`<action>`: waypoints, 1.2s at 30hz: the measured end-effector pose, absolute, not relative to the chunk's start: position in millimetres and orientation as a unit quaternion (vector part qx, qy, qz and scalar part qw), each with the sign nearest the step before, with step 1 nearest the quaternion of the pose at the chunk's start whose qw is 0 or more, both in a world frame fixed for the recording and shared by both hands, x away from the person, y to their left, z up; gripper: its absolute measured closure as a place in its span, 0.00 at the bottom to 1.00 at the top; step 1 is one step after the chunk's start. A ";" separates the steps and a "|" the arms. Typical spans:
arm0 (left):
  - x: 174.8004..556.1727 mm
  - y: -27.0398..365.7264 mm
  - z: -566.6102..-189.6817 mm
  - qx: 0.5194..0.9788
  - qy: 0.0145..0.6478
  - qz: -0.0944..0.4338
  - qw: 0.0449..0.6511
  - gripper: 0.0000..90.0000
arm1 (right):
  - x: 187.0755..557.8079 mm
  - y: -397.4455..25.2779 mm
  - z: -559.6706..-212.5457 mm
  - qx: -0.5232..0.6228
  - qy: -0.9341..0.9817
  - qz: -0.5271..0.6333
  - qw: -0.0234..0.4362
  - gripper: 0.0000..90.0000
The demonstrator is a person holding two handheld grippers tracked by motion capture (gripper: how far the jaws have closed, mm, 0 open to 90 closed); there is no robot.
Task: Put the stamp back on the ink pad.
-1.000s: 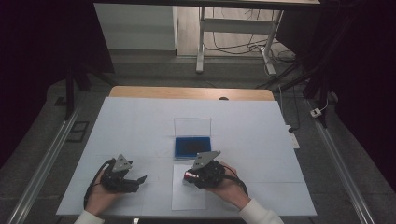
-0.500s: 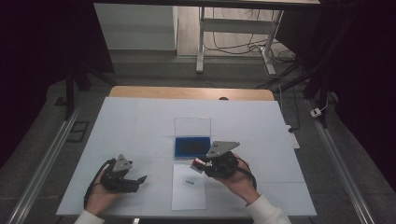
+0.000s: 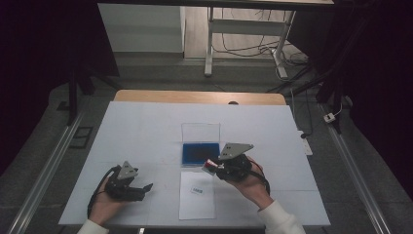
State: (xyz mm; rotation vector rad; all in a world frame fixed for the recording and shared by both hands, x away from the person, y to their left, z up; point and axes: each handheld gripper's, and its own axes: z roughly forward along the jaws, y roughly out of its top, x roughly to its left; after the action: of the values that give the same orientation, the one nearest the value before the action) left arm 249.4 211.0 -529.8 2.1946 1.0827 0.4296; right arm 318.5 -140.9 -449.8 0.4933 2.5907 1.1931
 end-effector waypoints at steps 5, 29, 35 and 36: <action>249.7 211.2 -530.0 0.835 0.413 0.163 0.323 0.23 | 333.9 -133.5 -455.1 0.184 0.886 0.408 0.124 0.77; 249.5 212.3 -530.4 0.835 0.414 0.161 0.324 0.23 | 393.6 -103.5 -483.1 0.234 0.893 0.364 0.119 0.77; 249.7 212.2 -530.8 0.834 0.415 0.161 0.325 0.23 | 396.1 -98.1 -488.7 0.234 0.897 0.352 0.132 0.77; 249.8 212.3 -530.9 0.834 0.415 0.161 0.325 0.23 | 396.6 -97.5 -489.3 0.234 0.896 0.355 0.130 0.77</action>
State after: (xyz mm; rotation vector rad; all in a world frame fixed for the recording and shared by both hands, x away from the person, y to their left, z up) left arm 249.8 212.3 -530.9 2.1880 1.0891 0.4228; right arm 396.6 -97.5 -489.3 0.6784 2.6017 1.0319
